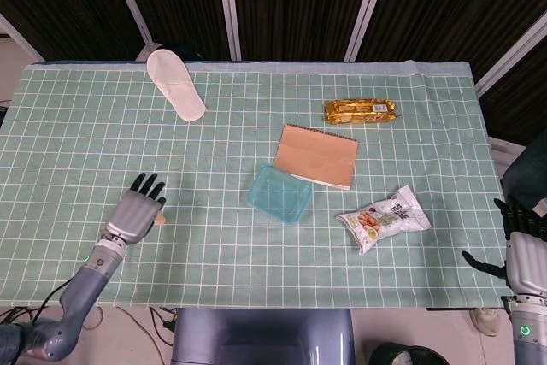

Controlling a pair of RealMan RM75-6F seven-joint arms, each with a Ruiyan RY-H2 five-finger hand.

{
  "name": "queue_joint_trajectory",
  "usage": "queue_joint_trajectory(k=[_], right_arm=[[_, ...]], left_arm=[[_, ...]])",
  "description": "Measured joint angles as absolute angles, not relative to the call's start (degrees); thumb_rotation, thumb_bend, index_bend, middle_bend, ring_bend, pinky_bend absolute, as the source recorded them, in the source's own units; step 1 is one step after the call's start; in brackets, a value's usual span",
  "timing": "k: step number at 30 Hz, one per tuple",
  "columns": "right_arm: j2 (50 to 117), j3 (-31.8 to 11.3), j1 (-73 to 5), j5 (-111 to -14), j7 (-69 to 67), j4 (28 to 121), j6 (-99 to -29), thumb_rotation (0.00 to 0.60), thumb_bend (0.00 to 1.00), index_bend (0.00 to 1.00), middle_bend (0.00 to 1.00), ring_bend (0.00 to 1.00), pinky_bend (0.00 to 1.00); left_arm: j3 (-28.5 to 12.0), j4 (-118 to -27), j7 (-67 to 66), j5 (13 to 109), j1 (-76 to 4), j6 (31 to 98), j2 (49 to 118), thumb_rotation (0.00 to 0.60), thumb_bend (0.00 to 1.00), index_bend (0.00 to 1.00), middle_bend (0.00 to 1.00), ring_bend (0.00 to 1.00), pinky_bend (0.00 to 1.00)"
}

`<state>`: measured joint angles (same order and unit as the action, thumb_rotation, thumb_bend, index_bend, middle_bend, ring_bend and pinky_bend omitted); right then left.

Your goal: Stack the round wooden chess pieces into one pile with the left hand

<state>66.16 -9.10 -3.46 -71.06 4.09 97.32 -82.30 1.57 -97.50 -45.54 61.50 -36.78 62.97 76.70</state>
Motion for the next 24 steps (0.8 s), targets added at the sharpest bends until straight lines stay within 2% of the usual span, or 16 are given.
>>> queue_joint_trajectory(k=[24], right_arm=[[66.10, -9.05, -3.46, -71.09, 4.00, 97.29, -82.24, 0.600, 0.20, 0.11, 0.00, 0.06, 0.00]], left_arm=[[1.29, -95.00, -46.29, 61.95, -36.45, 63.02, 78.46, 0.600, 0.36, 0.47, 0.15, 0.00, 0.10]])
